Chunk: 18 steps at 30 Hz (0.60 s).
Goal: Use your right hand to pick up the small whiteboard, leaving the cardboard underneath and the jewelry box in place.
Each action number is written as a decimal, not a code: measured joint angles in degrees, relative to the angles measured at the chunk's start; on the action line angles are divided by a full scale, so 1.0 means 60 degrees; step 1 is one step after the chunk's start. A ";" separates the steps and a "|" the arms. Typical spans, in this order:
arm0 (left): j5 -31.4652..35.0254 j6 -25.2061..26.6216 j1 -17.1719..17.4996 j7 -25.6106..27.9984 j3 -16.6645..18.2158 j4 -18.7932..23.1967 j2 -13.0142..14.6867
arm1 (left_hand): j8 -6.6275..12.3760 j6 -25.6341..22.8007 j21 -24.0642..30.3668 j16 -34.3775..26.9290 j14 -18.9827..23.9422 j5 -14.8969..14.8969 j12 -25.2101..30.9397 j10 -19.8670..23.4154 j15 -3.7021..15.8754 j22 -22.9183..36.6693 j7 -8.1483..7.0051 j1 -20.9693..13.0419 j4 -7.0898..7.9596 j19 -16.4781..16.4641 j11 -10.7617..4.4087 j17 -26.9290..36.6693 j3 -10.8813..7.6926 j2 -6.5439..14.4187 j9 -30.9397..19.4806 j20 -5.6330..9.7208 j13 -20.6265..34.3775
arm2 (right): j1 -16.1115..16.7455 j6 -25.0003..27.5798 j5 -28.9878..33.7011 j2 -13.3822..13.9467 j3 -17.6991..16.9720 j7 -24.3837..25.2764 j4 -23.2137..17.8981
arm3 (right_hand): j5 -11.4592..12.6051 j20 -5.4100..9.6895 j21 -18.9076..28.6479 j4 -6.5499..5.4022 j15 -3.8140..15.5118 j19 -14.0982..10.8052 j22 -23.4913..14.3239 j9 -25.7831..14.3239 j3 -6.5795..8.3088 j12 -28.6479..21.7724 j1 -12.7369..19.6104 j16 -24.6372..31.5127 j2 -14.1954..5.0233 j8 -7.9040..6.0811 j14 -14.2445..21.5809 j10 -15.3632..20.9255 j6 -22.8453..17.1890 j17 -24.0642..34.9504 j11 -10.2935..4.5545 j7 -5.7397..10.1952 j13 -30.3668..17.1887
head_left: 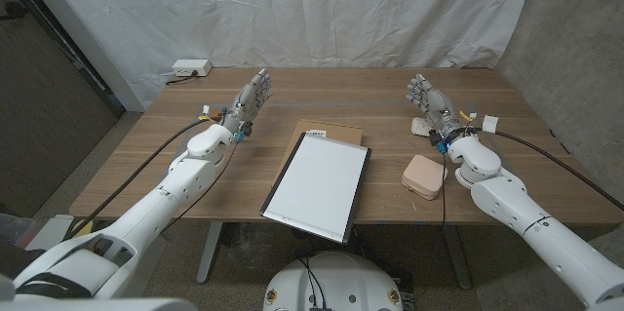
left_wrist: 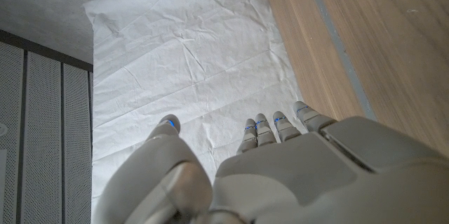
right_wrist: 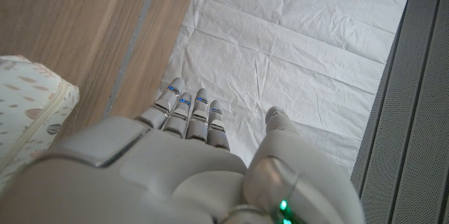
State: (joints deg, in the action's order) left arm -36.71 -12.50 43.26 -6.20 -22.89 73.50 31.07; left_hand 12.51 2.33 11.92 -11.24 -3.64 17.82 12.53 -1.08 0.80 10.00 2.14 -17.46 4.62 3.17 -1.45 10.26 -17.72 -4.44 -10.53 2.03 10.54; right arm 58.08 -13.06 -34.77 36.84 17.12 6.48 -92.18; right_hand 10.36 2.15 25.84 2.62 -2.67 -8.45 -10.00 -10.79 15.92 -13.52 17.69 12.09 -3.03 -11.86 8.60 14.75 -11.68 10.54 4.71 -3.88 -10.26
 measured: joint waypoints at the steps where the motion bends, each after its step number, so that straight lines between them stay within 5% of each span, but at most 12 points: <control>1: 0.0000 0.0006 -0.0002 -0.0001 0.0000 -0.0003 0.0000 | 0.0000 -0.0019 0.0000 0.0000 0.0000 0.0000 0.0000 0.0000 0.0000 0.0000 -0.0019 0.0000 0.0001 0.0000 0.0000 0.0000 0.0001 0.0000 0.0000 0.0000 0.0000 | 0.0010 0.0003 0.0008 0.0014 -0.0005 0.0008 -0.0021 | 0.0000 0.0000 -0.0001 0.0000 0.0000 0.0000 0.0000 0.0000 0.0000 0.0000 0.0000 0.0000 0.0000 0.0000 0.0000 0.0000 -0.0019 0.0000 0.0000 0.0019 0.0000; 18: 0.0210 0.0353 -0.0272 0.0201 -0.0118 -0.0234 -0.0019 | -0.0006 -0.0067 0.0000 0.0000 0.0059 -0.0001 0.0000 0.0051 0.0021 0.0000 0.0036 -0.0088 -0.0053 0.0000 -0.0052 -0.0001 0.0007 0.0088 0.0000 0.0000 0.0000 | 0.0126 0.0185 0.0060 0.0163 -0.0051 0.0058 -0.0348 | 0.0000 -0.0014 -0.0037 0.0076 -0.0001 -0.0122 -0.0048 0.0001 0.0077 0.0000 0.0049 0.0000 -0.0050 0.0001 0.0138 0.0126 -0.0206 -0.0001 -0.0011 0.0031 -0.0048</control>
State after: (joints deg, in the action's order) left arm -35.45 -10.38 41.63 -4.99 -23.60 72.09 30.96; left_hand 12.48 1.93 11.92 -11.24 -3.28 17.82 12.53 -0.77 0.93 9.99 2.35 -17.99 4.31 3.17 -1.76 10.26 -17.68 -3.91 -10.52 2.03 10.54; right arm 58.83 -11.96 -34.41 37.82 16.81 6.83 -94.27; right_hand 10.36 2.07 25.62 3.07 -2.67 -9.18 -10.29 -10.79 16.38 -13.52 17.98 12.09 -3.33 -11.85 9.43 15.50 -12.92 10.53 4.64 -3.70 -10.55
